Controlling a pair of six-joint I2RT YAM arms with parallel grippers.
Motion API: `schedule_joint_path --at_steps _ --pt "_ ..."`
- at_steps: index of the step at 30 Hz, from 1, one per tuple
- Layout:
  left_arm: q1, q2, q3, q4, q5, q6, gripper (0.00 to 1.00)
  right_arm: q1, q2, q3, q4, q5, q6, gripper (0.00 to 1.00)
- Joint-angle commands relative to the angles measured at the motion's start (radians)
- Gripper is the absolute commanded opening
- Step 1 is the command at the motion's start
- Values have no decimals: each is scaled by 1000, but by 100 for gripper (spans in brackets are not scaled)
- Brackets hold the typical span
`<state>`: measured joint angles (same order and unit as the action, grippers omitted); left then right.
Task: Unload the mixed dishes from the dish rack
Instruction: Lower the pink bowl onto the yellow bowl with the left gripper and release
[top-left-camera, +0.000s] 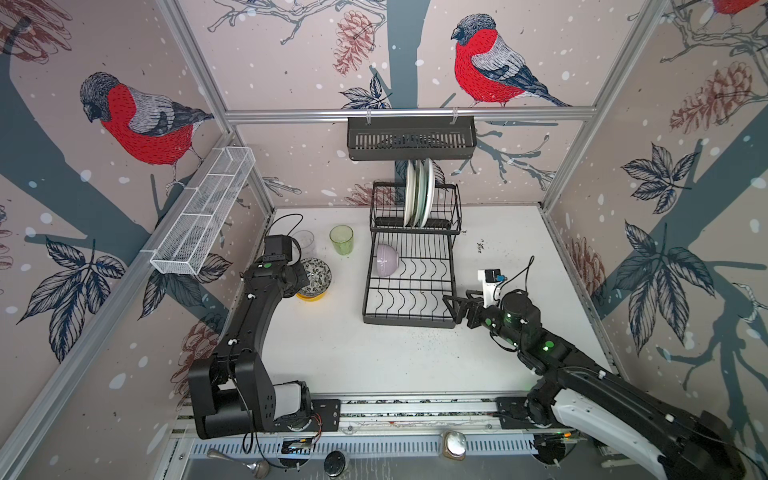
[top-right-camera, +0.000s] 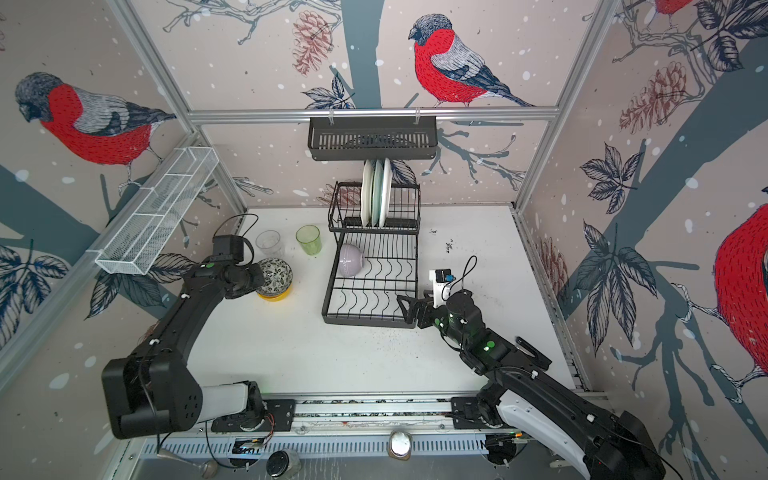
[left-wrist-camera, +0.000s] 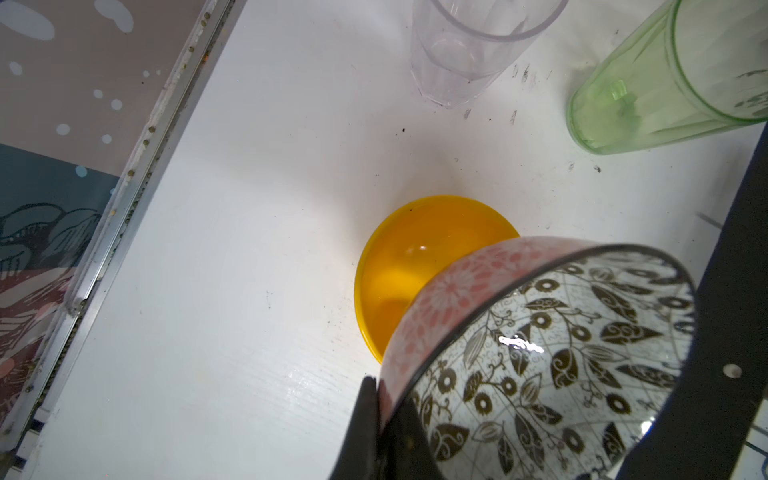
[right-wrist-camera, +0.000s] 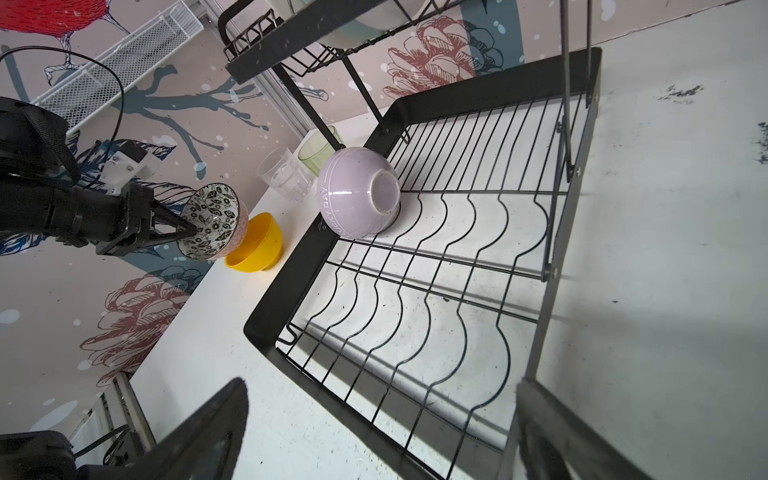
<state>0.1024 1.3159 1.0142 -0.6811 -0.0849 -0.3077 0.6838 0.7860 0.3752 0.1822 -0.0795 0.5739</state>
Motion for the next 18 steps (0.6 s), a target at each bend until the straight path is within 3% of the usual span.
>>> schedule_joint_path --at_steps 1,14,17,18 --pt "4 10 7 -3 -54 6 0 -1 1 2 30 -22 1 100" --pt "3 110 32 4 -49 27 0 -3 23 2 58 -49 15 100" --pt "4 119 41 1 -56 31 10 -2 35 21 39 -60 14 99" --pt "3 120 43 4 -56 33 22 -2 38 24 36 -64 14 100"
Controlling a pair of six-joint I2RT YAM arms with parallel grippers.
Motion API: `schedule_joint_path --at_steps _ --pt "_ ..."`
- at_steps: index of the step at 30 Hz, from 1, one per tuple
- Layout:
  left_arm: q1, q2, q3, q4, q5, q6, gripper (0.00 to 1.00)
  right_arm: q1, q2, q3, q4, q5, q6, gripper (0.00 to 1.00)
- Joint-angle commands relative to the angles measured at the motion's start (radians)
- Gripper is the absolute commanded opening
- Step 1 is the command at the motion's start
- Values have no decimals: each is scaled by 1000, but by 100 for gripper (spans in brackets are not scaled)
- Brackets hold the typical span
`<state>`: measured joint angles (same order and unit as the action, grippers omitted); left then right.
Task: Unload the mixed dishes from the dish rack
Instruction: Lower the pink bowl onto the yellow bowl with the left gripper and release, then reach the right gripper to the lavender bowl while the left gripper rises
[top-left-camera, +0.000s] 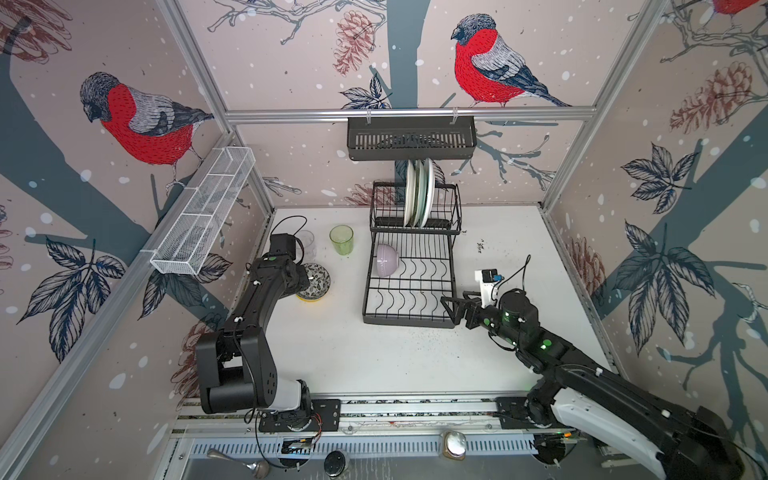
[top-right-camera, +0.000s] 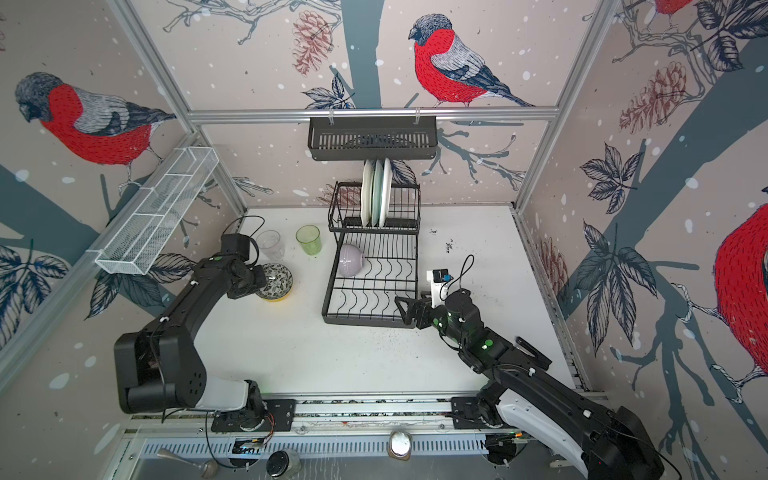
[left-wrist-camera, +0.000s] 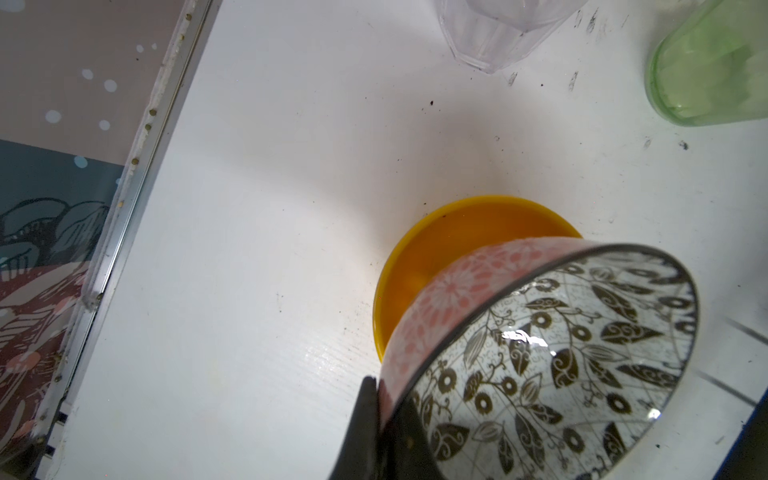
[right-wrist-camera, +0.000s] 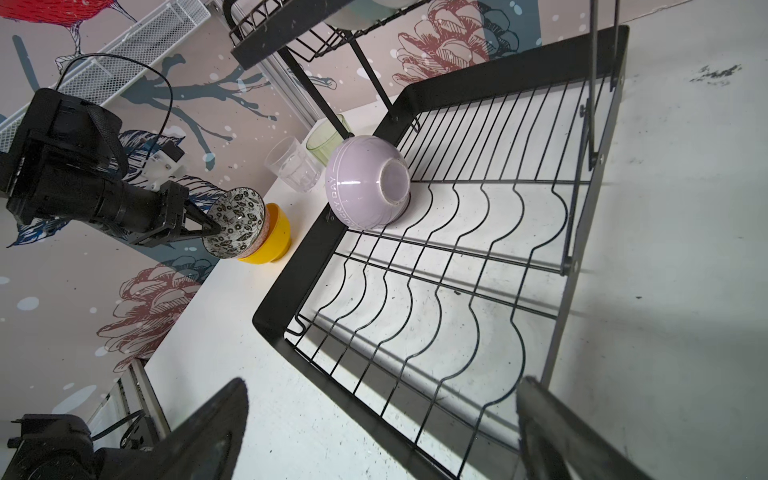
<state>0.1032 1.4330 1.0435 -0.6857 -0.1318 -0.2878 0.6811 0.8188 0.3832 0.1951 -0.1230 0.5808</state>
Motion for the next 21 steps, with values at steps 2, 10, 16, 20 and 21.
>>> schedule_joint_path --at_steps 2,10,16,20,21 --pt "3 0 15 13 -13 15 51 0 6 18 20 -23 8 99" --pt "3 -70 15 18 6 35 97 1 8 26 21 -17 21 99" --pt "4 -146 30 -3 154 47 97 4 58 51 24 -15 30 100" --pt "0 -209 -22 56 291 14 97 31 118 94 3 18 32 100" --pt "-5 -225 -39 83 336 -1 97 43 137 111 0 30 29 99"
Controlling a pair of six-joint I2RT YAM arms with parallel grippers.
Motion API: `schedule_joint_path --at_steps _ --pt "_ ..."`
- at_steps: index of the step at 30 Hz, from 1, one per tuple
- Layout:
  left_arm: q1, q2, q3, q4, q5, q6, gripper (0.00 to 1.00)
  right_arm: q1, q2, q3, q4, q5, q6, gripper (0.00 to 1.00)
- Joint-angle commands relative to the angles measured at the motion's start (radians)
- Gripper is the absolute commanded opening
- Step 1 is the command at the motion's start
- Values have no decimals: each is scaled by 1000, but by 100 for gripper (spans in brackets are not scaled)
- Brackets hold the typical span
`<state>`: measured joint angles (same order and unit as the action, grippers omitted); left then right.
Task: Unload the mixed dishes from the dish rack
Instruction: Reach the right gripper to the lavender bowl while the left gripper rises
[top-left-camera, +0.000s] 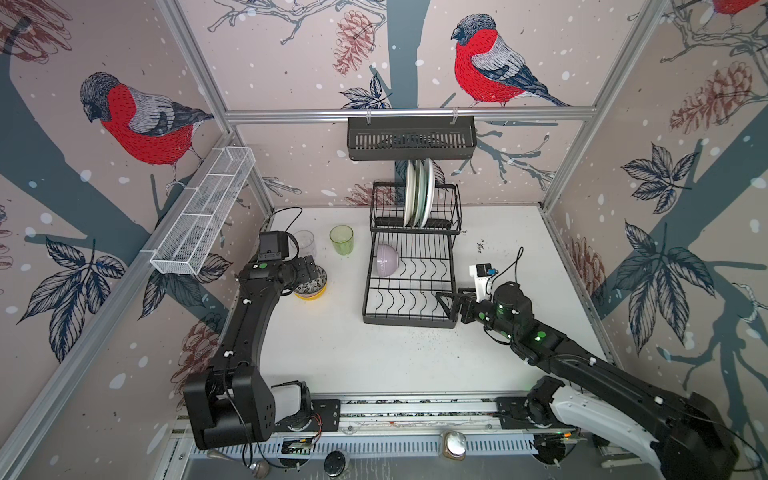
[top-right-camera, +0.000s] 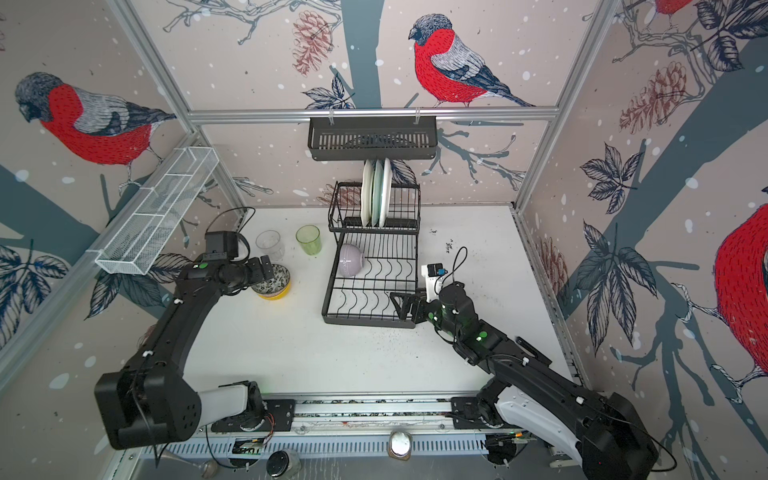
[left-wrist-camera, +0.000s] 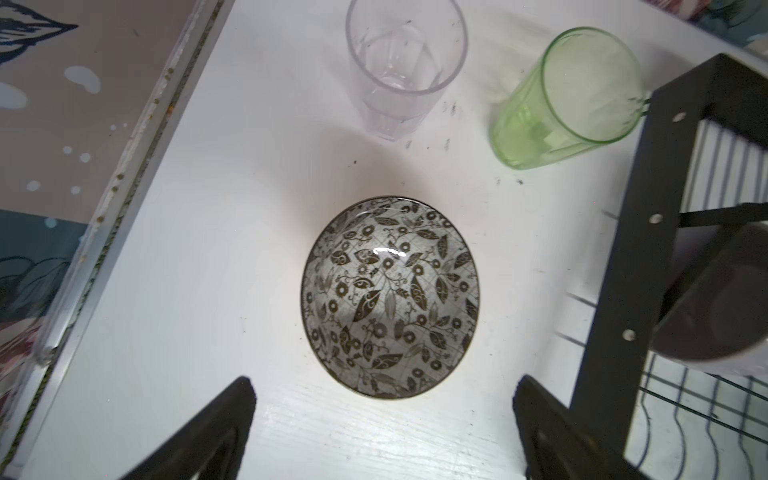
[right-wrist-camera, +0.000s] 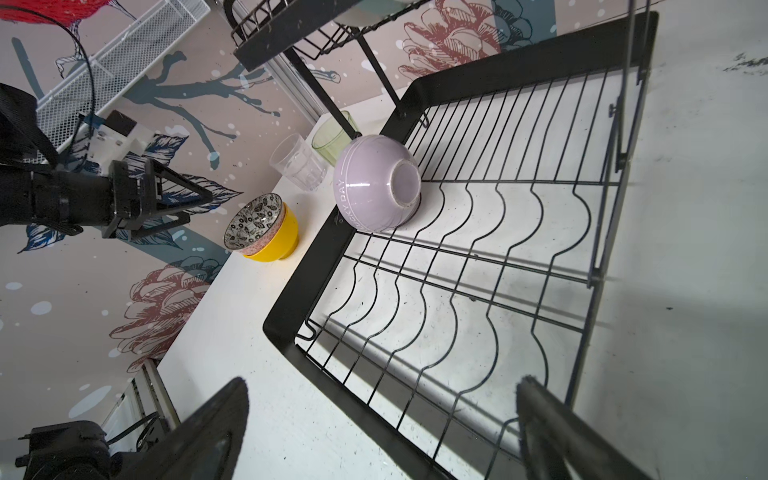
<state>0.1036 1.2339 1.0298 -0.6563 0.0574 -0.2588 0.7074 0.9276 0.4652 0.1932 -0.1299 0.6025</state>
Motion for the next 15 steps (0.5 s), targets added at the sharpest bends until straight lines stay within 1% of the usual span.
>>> schedule_joint_path --at_steps 1,3,5,7,11,12,15 --pt "-15 -44 -59 78 187 -41 97 25 50 44 2 44 0 100" --pt "-48 -66 -86 101 200 -58 97 40 93 78 -6 69 -13 99" --pt "-93 -80 -98 111 171 -64 97 47 144 114 -10 88 -22 100" --pt "-122 -86 -114 125 170 -75 97 49 206 160 -10 91 -26 99" --pt "-127 -107 -166 181 216 -85 97 67 320 243 15 123 -10 99" --pt "-127 -116 -179 193 218 -83 97 71 372 265 22 129 4 100" --pt "-127 -139 -223 232 221 -86 97 73 456 324 55 124 70 100"
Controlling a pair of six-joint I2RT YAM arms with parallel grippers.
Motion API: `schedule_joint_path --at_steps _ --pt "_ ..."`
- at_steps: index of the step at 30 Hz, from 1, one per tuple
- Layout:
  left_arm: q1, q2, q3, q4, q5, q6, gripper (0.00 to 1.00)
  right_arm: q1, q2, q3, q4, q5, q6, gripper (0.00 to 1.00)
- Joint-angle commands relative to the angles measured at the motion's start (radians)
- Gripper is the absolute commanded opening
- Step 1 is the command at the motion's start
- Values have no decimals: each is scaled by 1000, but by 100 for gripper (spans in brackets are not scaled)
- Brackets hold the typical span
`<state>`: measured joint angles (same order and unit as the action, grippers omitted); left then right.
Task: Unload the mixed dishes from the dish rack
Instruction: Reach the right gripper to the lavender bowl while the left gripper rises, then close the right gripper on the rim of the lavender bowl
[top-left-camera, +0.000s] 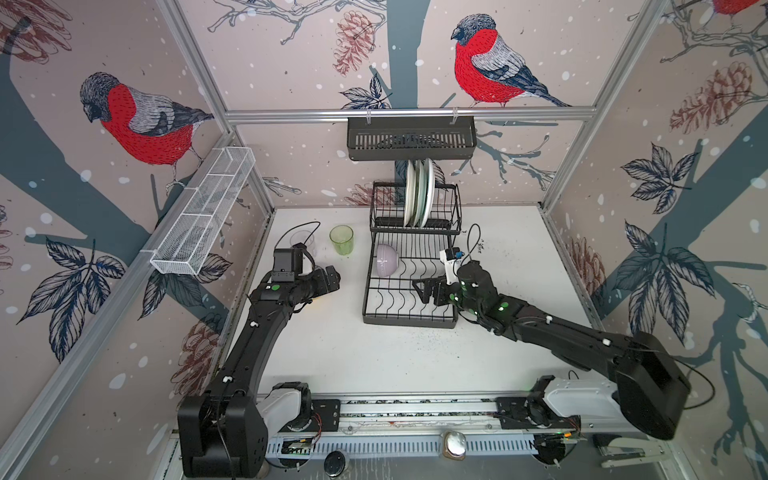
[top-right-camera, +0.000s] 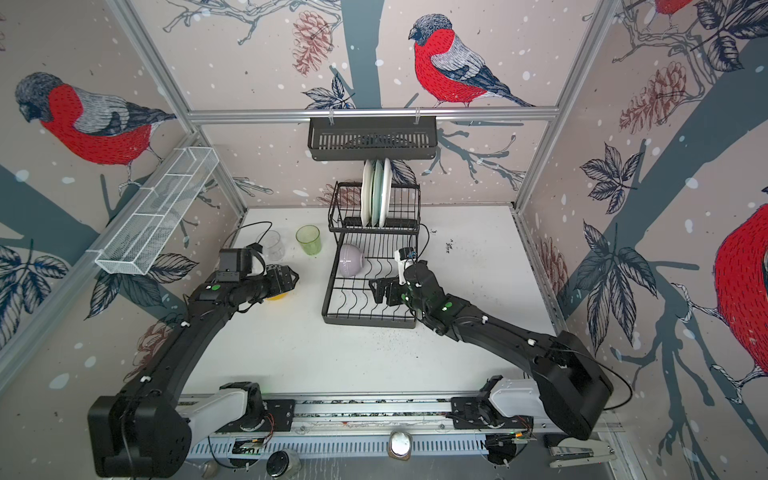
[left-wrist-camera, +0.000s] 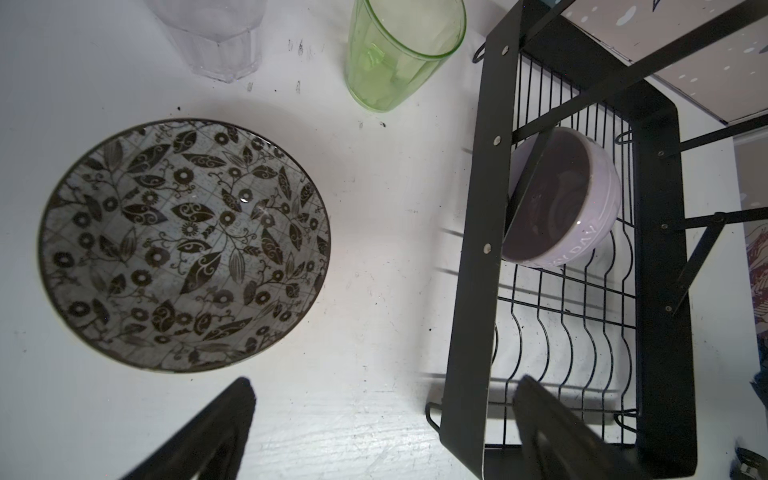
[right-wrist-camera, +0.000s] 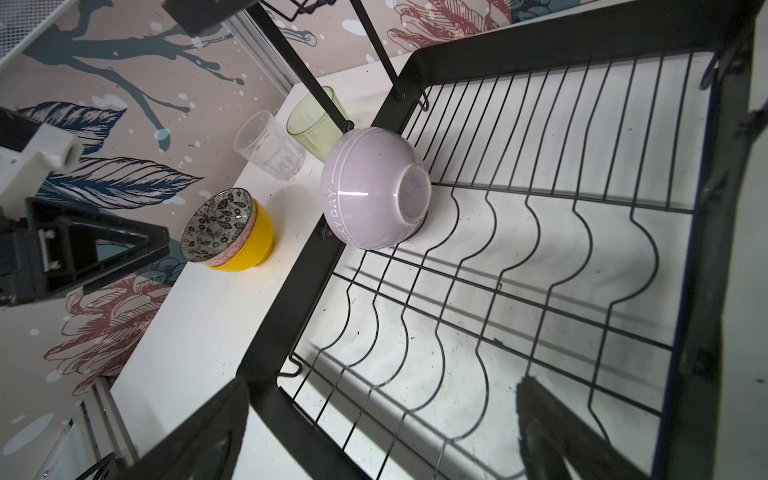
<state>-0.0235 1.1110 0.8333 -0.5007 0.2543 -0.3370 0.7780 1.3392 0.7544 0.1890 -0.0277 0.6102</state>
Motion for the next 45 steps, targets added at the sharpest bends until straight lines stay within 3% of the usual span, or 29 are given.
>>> schedule_joint_path --at_steps 1,7,14,45 --pt "-1 -22 -47 102 30 -1 97 4 65 47 82 19 79 100" --pt "0 -1 -97 160 52 15 97 23 195 126 104 95 111 100" --pt "1 0 -97 181 155 27 97 58 325 248 68 127 93 96" --pt "2 -51 -143 205 184 18 97 96 640 542 12 222 -4 96"
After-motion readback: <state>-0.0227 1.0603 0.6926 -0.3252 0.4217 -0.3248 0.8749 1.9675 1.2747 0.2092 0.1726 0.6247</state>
